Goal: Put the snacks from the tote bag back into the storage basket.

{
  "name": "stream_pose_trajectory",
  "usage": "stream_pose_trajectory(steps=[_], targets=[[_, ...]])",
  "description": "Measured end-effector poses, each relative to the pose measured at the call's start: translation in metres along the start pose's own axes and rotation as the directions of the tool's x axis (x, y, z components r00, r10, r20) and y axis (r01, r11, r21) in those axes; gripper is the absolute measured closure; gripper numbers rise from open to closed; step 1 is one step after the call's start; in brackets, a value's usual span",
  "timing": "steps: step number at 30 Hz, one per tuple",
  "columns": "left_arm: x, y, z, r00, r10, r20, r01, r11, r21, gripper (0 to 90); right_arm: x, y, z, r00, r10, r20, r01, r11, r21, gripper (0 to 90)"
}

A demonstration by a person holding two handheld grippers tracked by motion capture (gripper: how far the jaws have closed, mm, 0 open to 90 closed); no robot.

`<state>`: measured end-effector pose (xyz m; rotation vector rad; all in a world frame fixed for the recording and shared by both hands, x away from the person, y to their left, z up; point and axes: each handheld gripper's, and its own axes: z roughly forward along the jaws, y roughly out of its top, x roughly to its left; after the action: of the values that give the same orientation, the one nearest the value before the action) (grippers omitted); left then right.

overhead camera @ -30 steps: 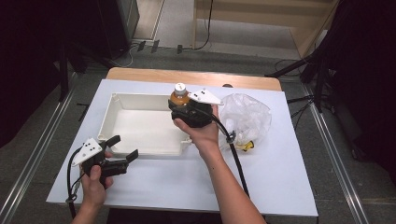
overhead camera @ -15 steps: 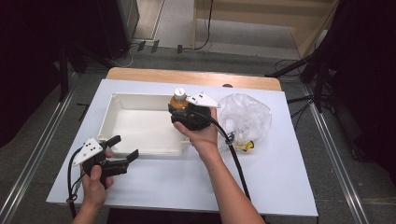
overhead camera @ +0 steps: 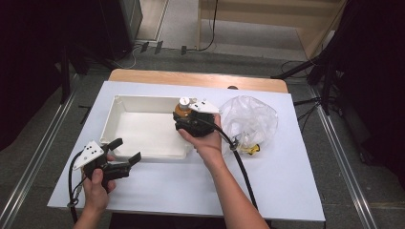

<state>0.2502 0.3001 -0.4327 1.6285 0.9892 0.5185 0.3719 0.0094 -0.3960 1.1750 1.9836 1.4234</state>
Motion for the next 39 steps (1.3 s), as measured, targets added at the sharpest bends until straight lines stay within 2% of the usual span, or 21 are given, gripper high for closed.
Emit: stream_pose_trajectory(steps=[12,18,21,22,26,30,39], targets=[[0.001,0.000,0.000,1.0000,0.002,-0.005,-0.002,1.0000,0.001,9.5,0.003,-0.013,0.009,0.9994,-0.031,0.012,0.031,0.998,0.050,30.9],[0.000,-0.001,0.000,1.0000,0.003,-0.003,-0.003,1.0000,-0.001,9.5,0.000,-0.014,0.009,0.9999,-0.006,0.009,0.005,0.998,0.058,30.5],[0.000,-0.001,0.001,1.0000,0.006,-0.003,-0.006,1.0000,0.001,9.5,0.000,-0.014,0.007,0.9999,-0.013,0.008,0.012,0.998,0.064,30.2],[0.000,-0.001,0.001,1.0000,0.006,-0.003,-0.006,1.0000,0.003,9.5,0.001,-0.013,0.004,0.9997,-0.020,0.011,0.019,0.999,0.051,29.9],[-0.001,-0.002,0.002,1.0000,0.007,-0.003,-0.007,0.9999,0.009,9.5,0.001,-0.009,-0.006,0.9993,-0.028,-0.026,0.028,1.000,0.004,26.2],[-0.002,-0.002,0.003,0.9999,0.011,-0.001,-0.011,0.9999,0.012,9.5,0.000,-0.005,-0.015,0.9987,-0.043,-0.027,0.042,0.999,-0.014,25.3],[-0.001,-0.004,0.005,1.0000,0.001,0.002,-0.001,0.9999,0.016,9.5,-0.019,-0.009,-0.039,1.0000,-0.004,-0.008,0.003,0.998,-0.056,25.9]])
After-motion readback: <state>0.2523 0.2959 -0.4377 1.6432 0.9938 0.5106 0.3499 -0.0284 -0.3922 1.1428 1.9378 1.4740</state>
